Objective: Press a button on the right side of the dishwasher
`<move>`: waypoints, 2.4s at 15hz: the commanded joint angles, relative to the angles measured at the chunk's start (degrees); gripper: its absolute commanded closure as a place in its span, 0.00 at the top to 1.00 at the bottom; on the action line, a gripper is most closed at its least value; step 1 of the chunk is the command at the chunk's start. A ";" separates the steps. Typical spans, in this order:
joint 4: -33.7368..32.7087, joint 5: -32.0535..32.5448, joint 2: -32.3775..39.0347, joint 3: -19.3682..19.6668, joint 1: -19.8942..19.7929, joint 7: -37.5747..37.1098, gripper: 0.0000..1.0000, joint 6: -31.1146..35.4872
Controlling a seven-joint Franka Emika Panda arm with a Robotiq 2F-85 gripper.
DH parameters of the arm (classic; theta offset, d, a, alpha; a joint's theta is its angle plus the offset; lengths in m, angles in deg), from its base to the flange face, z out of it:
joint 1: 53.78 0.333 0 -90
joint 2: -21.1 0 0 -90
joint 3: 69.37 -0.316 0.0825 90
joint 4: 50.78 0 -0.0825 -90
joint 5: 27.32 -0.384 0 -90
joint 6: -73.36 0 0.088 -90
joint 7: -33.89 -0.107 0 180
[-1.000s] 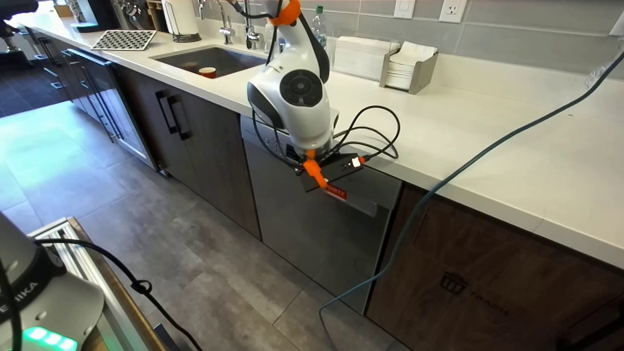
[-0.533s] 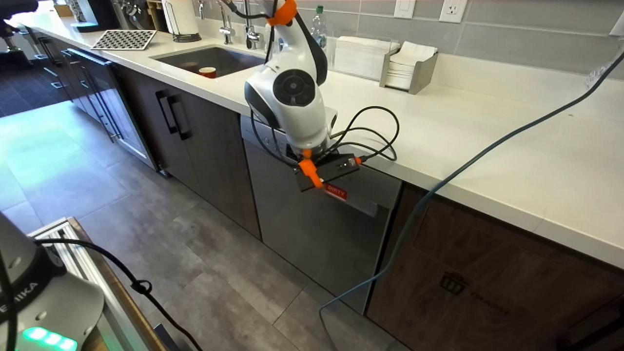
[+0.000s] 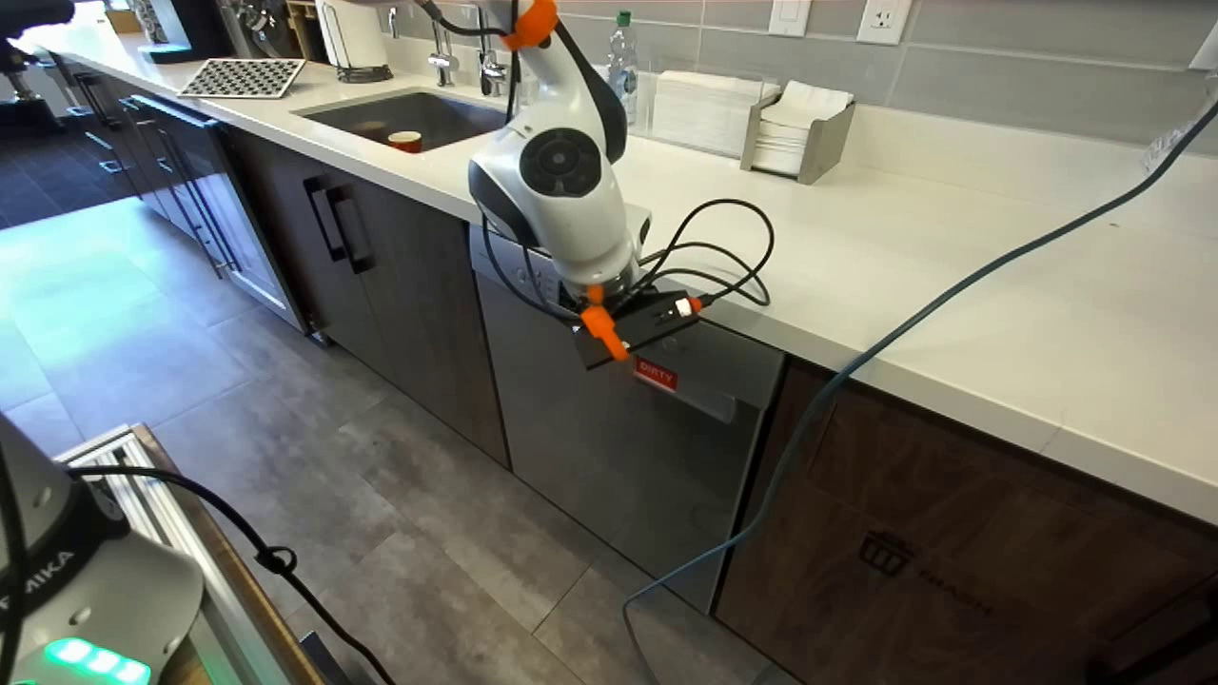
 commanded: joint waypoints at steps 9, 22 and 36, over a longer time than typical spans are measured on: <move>3.33 -11.12 7.73 17.58 15.37 2.78 0.00 -13.10; 11.97 2.32 -1.61 16.44 12.77 2.61 0.74 -11.01; 23.19 42.93 -24.03 -12.39 -12.66 -27.33 1.00 4.95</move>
